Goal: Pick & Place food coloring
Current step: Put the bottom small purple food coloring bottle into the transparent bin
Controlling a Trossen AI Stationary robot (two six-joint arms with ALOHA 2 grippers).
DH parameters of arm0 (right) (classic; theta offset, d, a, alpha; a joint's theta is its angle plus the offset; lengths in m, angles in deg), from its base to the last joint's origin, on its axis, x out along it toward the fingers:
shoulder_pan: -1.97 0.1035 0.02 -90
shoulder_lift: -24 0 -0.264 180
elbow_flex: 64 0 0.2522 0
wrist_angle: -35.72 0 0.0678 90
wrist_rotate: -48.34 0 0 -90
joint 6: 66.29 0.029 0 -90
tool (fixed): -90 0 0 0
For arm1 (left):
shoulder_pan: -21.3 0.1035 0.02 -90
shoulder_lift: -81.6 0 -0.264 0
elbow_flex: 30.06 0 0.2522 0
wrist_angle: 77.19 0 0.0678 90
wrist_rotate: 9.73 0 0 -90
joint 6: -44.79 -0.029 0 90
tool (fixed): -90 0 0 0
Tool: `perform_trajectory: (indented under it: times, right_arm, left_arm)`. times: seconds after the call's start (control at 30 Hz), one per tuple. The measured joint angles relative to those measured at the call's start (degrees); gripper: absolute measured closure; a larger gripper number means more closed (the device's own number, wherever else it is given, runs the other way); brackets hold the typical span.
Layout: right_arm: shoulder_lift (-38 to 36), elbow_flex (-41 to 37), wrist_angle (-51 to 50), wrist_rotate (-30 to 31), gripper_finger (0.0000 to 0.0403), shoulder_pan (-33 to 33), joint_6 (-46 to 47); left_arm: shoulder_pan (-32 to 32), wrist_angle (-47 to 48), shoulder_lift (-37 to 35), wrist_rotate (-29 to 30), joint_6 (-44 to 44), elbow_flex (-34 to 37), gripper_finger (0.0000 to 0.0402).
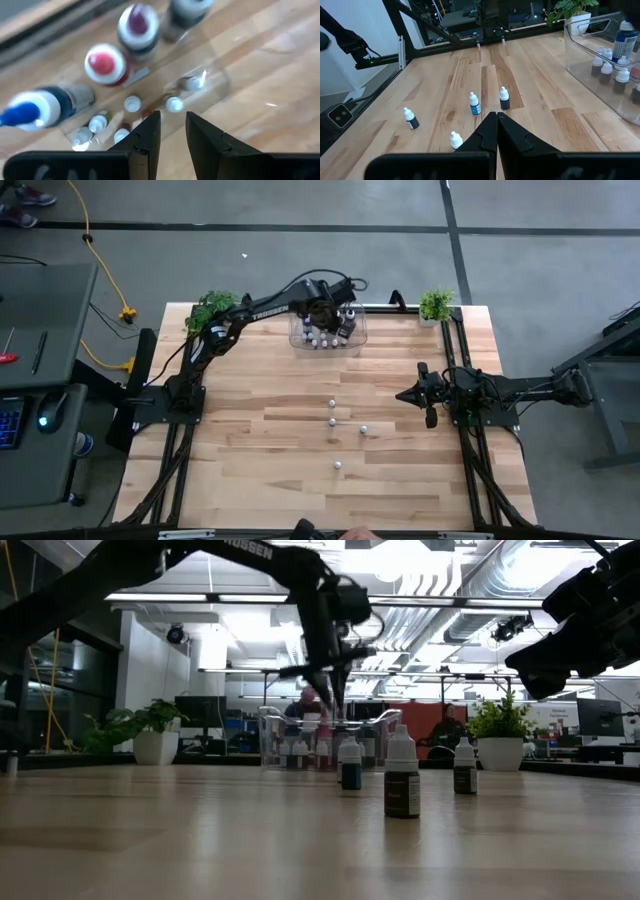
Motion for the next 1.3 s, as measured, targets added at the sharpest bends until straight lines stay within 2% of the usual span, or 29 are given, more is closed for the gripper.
perform_trajectory:
  times: [0.13, 0.3, 0.6, 0.83, 0.97, 1.3]
  right_arm:
    - [0.0, 0.02, 0.01, 0.0, 0.0402, 0.01, -0.01]
    - [-0.02, 0.02, -0.01, -0.01, 0.0402, 0.02, -0.02]
    - [-0.02, 0.02, 0.0, 0.0, 0.0402, 0.01, -0.02]
    - [-0.02, 0.0, -0.01, 0.0, 0.0402, -0.01, -0.01]
    - [-0.02, 0.0, -0.01, 0.0, 0.0402, 0.02, -0.02]
    - [-0.02, 0.01, -0.02, 0.0, 0.0402, 0.0, -0.02]
  left_arm:
    - [-0.75, 3.48, -0.01, -1.76, -4.73, -6.87, 0.0314]
    - [-2.24, 1.01, -5.5, -3.78, -9.73, -4.97, 0.0314]
    - [-5.88, 8.11, -12.87, -2.81, -17.76, -4.98, 0.0314]
    - [-12.56, 18.37, -15.97, -2.91, -20.01, -4.98, 0.0314]
    - [-17.13, 24.15, -17.12, -0.74, -20.06, -4.97, 0.0314]
    - [-25.82, 24.18, -18.2, 0.44, -18.93, -0.9, 0.0314]
